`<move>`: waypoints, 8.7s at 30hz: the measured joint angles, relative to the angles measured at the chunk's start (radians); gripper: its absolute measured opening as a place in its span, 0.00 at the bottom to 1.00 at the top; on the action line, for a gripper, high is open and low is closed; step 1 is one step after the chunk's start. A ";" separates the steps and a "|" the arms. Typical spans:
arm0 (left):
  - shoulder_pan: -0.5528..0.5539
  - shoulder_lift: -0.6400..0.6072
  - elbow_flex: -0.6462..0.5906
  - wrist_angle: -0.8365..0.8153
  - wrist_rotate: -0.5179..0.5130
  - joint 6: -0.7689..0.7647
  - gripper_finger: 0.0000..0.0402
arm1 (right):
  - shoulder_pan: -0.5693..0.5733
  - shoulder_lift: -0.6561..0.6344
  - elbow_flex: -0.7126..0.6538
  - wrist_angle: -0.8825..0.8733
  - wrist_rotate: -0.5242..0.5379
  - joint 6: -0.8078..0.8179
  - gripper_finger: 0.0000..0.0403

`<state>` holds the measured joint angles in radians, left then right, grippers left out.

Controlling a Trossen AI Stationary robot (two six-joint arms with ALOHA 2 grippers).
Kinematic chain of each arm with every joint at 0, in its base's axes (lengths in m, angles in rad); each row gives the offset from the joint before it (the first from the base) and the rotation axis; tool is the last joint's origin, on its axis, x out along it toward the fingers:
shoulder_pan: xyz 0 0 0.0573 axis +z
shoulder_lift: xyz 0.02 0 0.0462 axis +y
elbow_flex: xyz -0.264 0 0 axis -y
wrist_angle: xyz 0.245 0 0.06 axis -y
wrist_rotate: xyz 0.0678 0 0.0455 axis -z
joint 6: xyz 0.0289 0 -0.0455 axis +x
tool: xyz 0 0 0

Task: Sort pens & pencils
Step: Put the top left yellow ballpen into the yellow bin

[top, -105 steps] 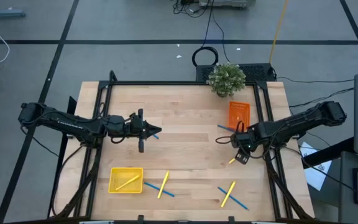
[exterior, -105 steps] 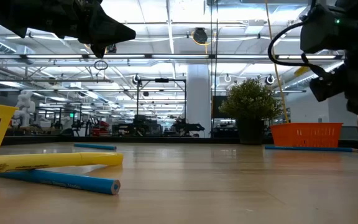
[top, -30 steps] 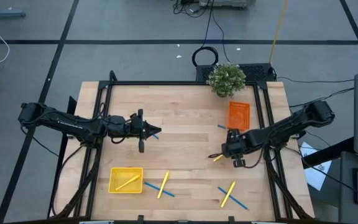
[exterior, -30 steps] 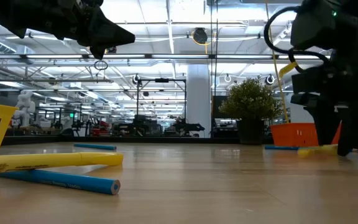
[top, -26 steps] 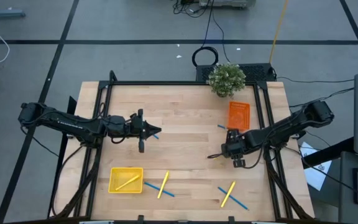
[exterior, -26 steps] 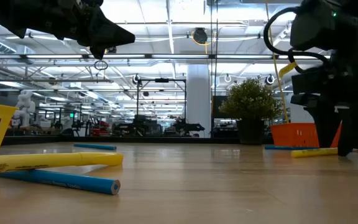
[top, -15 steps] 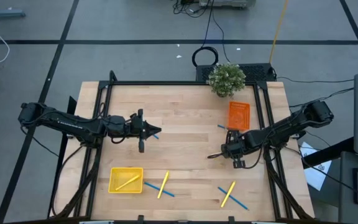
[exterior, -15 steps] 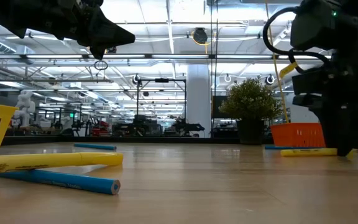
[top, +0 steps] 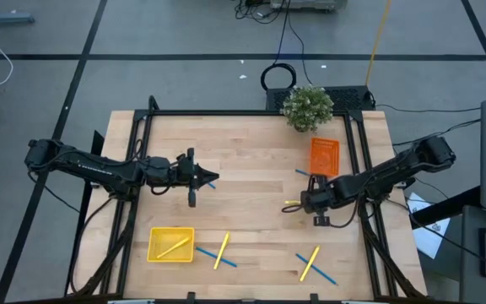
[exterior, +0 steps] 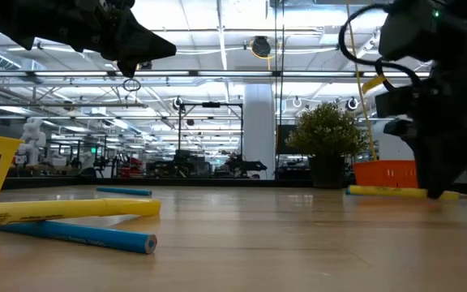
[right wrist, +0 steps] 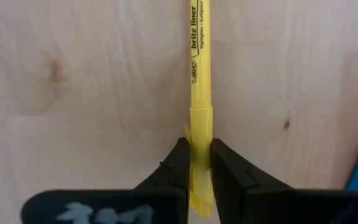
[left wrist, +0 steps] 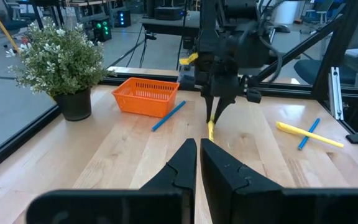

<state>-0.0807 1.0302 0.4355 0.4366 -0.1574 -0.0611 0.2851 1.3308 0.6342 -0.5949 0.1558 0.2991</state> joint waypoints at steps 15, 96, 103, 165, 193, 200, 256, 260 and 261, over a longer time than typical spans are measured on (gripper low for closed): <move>0.000 0.000 0.000 -0.002 0.000 0.000 0.07 | 0.000 -0.066 0.002 0.068 0.000 0.002 0.01; 0.000 0.000 0.000 -0.022 0.000 0.000 0.07 | -0.012 -0.103 -0.141 0.135 -0.003 -0.079 0.24; 0.000 0.000 0.000 -0.022 0.000 -0.005 0.07 | -0.012 -0.102 -0.142 0.131 -0.008 -0.032 0.07; 0.000 0.000 0.000 -0.031 0.001 -0.006 0.07 | -0.010 -0.068 -0.325 0.421 -0.012 0.163 0.01; 0.000 0.000 0.000 -0.025 0.001 0.000 0.07 | -0.012 -0.361 -0.334 0.694 0.080 0.047 0.00; 0.000 0.033 0.001 -0.005 0.001 0.110 0.07 | -0.024 -0.349 -0.333 0.941 0.108 -0.089 0.00; -0.031 0.335 0.262 -0.082 0.054 0.127 0.71 | -0.064 0.131 -0.180 1.360 -0.027 -0.250 0.05; -0.034 0.328 0.262 -0.128 0.043 0.126 0.71 | -0.039 0.204 -0.040 1.161 -0.013 -0.232 0.19; -0.034 0.328 0.262 -0.140 0.042 0.122 0.71 | -0.034 0.234 -0.005 1.131 0.002 -0.232 0.24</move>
<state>-0.1148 1.3580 0.6971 0.2962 -0.1150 0.0604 0.2515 1.5651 0.6292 0.5364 0.1582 0.0668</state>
